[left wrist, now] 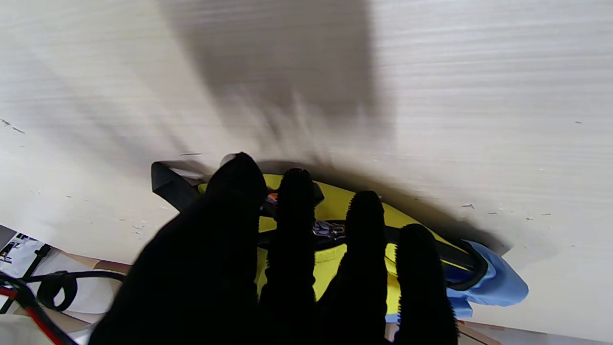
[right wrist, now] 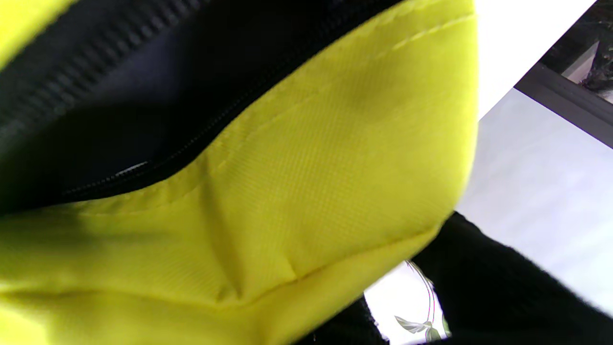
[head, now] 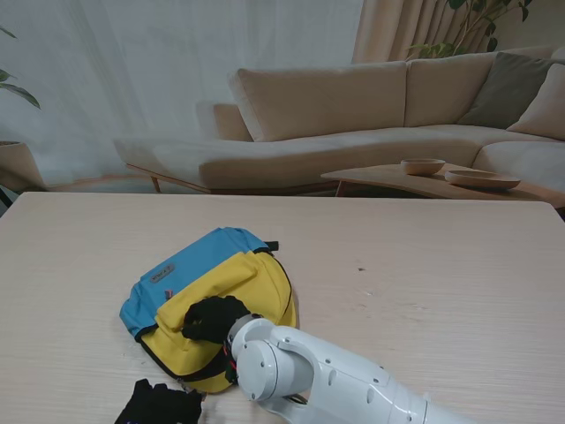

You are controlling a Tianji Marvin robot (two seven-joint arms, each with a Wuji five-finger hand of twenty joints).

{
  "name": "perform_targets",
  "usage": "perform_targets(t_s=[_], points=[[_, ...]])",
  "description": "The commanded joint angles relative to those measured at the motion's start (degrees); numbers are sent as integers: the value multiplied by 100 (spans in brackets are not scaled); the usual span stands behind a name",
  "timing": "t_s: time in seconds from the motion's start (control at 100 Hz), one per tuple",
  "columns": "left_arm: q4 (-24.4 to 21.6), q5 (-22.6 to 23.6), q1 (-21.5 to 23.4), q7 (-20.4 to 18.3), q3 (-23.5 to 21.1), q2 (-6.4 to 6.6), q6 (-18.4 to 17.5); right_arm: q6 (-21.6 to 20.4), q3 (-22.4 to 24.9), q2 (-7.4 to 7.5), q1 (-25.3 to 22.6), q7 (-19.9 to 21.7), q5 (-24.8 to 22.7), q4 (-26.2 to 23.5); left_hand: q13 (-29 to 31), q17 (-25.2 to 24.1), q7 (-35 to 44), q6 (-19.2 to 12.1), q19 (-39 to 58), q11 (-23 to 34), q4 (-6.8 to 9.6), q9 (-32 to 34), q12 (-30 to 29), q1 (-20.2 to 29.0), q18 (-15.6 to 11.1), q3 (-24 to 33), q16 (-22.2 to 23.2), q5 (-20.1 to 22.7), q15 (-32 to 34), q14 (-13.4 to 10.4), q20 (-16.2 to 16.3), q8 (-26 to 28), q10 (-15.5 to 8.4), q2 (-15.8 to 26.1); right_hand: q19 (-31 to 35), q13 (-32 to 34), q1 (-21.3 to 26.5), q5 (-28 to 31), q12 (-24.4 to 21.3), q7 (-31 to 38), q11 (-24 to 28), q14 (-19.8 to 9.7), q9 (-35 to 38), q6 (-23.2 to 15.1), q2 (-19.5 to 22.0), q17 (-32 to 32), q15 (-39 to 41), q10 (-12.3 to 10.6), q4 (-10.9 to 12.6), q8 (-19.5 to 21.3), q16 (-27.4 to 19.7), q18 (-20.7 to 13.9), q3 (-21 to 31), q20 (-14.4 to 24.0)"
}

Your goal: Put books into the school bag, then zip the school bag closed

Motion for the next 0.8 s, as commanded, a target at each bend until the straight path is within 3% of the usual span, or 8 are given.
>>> perform_targets(t_s=[0.0,0.31,0.52,0.64,0.7,0.79], points=[[-42,45,143,-13,-32,-55,64,-46,16,97,-245,97,27,181,20,-92,189,-319,7,-56,83,-24,127,324,4,-63,-27,52,-88,-71,-73,87,-79,238,-328,292,-246,102,12,93,-7,803,156,-262,-95,144,122,303,-56,124,34,1693,-15,-39],[66,-48,274,621,-350,-153,119,-605,521,380,-737,-69,-54,-622,61,-9,216,-343,89,-7,96,25,159,357,11,-161,15,67,-6,-36,-16,21,-46,249,-257,326,-195,112,39,219,61,770,237,-347,-285,229,260,276,-74,224,112,1704,147,-4],[119,-196,223,697,-635,-190,-42,-1061,932,588,-1135,-115,-154,-1248,120,19,174,-475,142,43,105,93,150,358,44,-214,49,149,85,-27,24,-85,-42,233,-193,359,56,107,40,228,65,758,257,-379,-491,327,264,256,-70,239,116,1721,426,31],[94,-176,205,652,-751,-198,-72,-1347,1206,762,-1454,-70,-393,-1620,142,35,136,-529,148,61,106,119,138,347,50,-239,52,186,106,-35,28,-142,-58,232,230,487,352,131,62,284,116,811,338,-446,-682,664,374,233,-121,259,172,2103,790,246],[75,-153,206,654,-798,-204,-83,-1457,1348,851,-1646,-39,-552,-1811,154,43,119,-523,151,69,105,133,135,341,54,-248,52,195,113,-38,29,-168,-64,229,730,589,427,141,115,317,234,1001,405,-476,-743,927,628,262,-154,268,306,2463,900,501],[38,-131,213,661,-863,-212,-88,-1658,1579,985,-1974,27,-821,-2069,166,48,96,-496,150,77,101,140,127,316,62,-266,49,203,118,-31,27,-212,-67,224,1611,757,424,145,263,368,587,1282,466,-478,-822,1276,1385,359,-169,293,697,2704,988,1015]])
